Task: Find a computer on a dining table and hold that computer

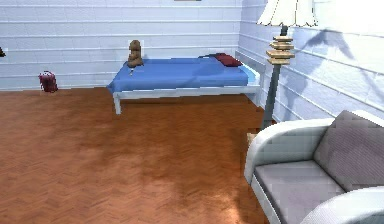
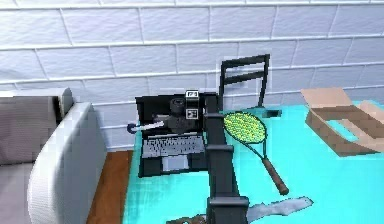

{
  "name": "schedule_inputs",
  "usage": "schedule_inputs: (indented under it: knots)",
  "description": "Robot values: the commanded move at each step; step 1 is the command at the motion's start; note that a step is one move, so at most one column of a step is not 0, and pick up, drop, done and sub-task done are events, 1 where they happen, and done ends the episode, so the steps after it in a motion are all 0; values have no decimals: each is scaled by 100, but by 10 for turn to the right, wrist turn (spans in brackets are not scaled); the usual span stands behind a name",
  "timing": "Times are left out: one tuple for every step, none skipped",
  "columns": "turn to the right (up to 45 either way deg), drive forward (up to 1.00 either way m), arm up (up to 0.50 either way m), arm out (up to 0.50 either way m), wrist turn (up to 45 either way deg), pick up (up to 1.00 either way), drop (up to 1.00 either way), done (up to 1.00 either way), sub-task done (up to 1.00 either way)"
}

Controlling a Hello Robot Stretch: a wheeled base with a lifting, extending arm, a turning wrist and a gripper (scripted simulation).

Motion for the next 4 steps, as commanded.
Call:
schedule_inputs:
  knots:
    - [0, 0, 0, 0, 90, 0, 0, 0, 0]
    - [0, 0, -30, 0, 0, 0, 0, 0, 0]
    - [0, 0, 0, 0, 0, 100, 0, 0, 0]
    - [0, 0, 10, 0, 0, 0, 0, 0, 0]
